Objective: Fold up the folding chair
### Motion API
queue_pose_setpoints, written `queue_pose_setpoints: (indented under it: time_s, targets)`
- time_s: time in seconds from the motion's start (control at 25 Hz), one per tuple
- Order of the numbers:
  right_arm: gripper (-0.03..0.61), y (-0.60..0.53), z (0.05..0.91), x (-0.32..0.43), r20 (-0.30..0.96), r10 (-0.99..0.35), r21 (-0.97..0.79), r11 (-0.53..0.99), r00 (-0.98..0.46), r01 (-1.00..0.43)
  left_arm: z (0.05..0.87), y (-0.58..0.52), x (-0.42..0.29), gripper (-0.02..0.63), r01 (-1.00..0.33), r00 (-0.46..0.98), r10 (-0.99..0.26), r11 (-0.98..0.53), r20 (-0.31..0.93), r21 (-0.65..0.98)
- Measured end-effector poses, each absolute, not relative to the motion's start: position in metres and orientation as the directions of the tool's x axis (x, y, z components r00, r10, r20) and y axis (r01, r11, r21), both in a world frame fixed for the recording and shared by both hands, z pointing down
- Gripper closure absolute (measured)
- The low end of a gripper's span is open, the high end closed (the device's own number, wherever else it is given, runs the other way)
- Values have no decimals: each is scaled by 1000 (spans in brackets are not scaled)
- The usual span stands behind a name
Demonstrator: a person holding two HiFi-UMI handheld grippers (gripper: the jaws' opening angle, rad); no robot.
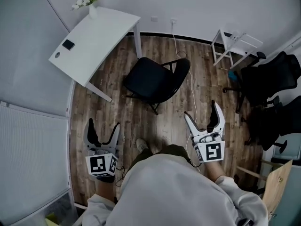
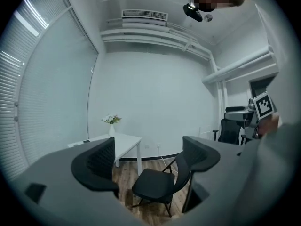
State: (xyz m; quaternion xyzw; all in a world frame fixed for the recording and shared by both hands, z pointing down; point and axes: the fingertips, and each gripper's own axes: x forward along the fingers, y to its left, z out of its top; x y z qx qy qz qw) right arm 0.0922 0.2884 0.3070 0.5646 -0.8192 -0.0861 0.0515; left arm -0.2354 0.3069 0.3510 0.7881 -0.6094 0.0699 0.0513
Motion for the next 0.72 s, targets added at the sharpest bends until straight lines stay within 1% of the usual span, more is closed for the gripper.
queue_pose_setpoints:
  time_s: [0.12, 0.24, 0.44, 0.72]
  targets:
    - [146, 273, 311, 75, 10, -949, 214, 310, -315, -927, 364, 272, -252, 164, -951, 302, -933, -308, 195, -4]
    - [146, 262, 314, 75, 35, -967, 224, 255, -253, -941, 376, 238, -250, 164, -928, 364, -907, -372, 212, -2]
    - [146, 235, 323, 102, 50, -988, 232, 155, -147, -960, 397, 180, -230, 164, -886, 454, -858, -464, 241, 15]
    - [147, 166, 352, 152, 82, -997, 180, 9, 6, -984, 449, 78, -206, 164, -841, 514, -774, -539, 369, 41]
